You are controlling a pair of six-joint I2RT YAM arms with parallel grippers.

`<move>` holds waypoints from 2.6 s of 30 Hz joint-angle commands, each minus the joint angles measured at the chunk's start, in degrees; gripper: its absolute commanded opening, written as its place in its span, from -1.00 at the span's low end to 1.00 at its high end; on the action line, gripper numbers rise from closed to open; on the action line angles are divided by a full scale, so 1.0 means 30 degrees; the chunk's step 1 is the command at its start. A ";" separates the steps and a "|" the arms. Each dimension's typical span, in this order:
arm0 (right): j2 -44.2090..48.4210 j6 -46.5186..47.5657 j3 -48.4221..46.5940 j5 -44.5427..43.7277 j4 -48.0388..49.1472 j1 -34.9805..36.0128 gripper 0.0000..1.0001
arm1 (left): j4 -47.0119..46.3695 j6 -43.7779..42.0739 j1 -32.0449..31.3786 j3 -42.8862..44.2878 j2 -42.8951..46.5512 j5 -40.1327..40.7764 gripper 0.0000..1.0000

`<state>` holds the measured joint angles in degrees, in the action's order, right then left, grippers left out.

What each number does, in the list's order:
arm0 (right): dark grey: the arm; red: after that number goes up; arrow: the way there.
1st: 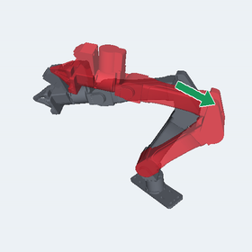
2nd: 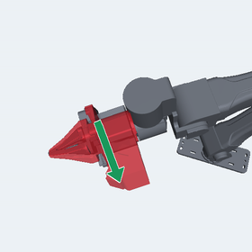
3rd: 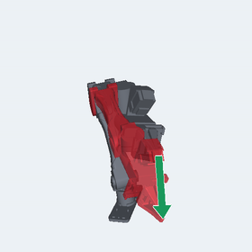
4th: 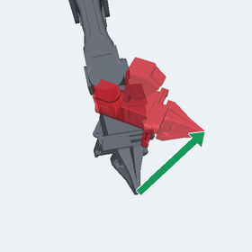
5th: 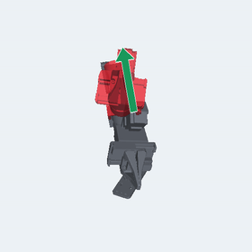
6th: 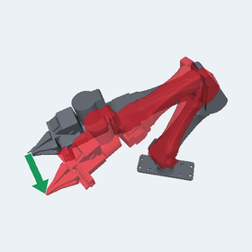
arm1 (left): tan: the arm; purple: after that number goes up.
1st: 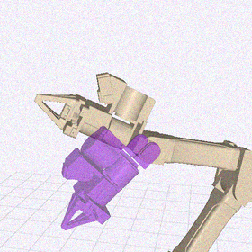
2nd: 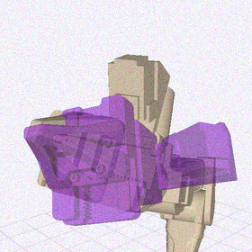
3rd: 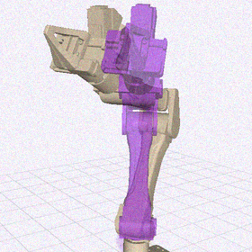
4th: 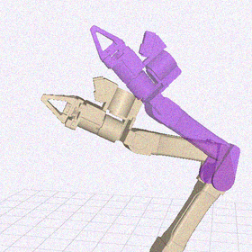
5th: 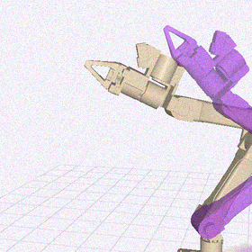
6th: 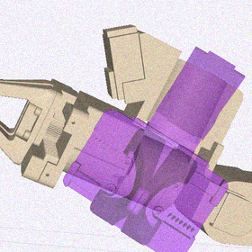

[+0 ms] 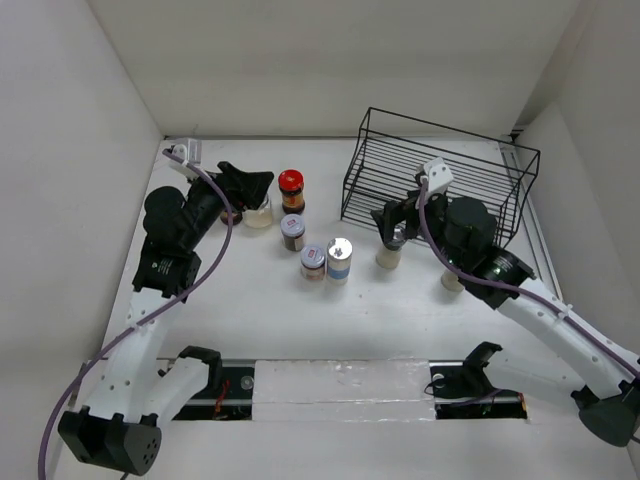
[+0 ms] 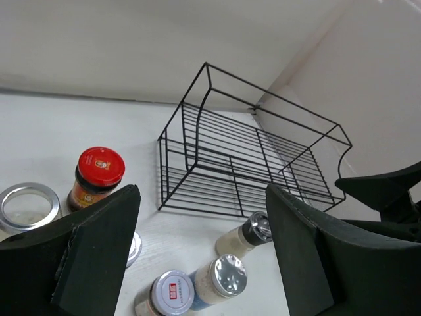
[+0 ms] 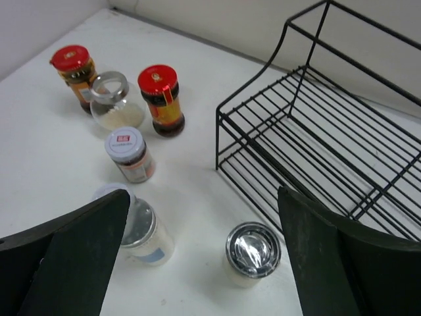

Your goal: Organize the condiment bottles

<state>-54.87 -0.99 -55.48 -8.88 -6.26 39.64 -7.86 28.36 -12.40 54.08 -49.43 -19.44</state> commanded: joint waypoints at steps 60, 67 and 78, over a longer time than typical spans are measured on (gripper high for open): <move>-0.4475 -0.0705 -0.5663 -0.4048 -0.0007 -0.1520 0.05 | -0.0896 -0.0166 -0.0055 -0.0538 -0.1863 -0.0932 0.04; -0.8767 0.0302 -1.3100 0.0408 0.0945 -0.4655 0.05 | -0.1102 -0.0166 -0.0055 -0.0538 -0.1631 -0.0873 0.04; -1.6390 0.0302 -2.2924 0.4483 -0.1750 -0.7089 0.05 | -0.0926 -0.0342 -0.0055 -0.0538 -0.1483 -0.0465 0.04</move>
<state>-102.10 -0.78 -118.13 -0.03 -11.18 18.83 -7.90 27.53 -12.40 52.95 -55.29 -21.04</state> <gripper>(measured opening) 0.695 0.520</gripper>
